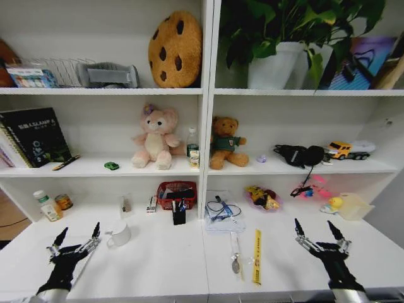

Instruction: Organize the objects on the table.

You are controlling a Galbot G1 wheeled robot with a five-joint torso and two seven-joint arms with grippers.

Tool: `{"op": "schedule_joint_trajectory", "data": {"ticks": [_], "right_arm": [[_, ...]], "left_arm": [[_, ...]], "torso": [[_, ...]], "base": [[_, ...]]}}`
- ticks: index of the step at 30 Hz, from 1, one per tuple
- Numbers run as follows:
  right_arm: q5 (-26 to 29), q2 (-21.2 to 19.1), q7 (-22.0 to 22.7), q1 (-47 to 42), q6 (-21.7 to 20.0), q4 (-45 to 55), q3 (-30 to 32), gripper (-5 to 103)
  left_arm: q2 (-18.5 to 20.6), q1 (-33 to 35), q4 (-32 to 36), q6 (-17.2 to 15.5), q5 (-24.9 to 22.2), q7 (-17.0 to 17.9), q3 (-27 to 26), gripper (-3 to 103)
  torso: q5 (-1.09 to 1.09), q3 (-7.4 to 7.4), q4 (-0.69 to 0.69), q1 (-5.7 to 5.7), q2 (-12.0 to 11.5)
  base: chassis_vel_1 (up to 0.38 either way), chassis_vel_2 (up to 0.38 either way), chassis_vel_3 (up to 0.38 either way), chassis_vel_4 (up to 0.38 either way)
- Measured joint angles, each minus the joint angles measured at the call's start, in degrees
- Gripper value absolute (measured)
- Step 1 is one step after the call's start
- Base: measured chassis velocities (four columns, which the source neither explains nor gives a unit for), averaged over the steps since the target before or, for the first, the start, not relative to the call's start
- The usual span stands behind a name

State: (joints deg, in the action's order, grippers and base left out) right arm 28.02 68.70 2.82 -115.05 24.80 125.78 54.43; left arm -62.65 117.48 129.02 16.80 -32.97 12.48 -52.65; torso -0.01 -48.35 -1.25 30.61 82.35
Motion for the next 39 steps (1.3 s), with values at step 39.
{"op": "schedule_joint_trajectory", "data": {"ticks": [39], "right_arm": [[0.0,0.0,0.0,0.0,-0.1,0.0,0.0,100]], "left_arm": [[0.0,0.0,0.0,0.0,0.0,0.0,0.0,100]], "torso": [[0.01,0.0,0.02,0.0,0.0]], "base": [[0.107,0.107,-0.108,-0.107]]}}
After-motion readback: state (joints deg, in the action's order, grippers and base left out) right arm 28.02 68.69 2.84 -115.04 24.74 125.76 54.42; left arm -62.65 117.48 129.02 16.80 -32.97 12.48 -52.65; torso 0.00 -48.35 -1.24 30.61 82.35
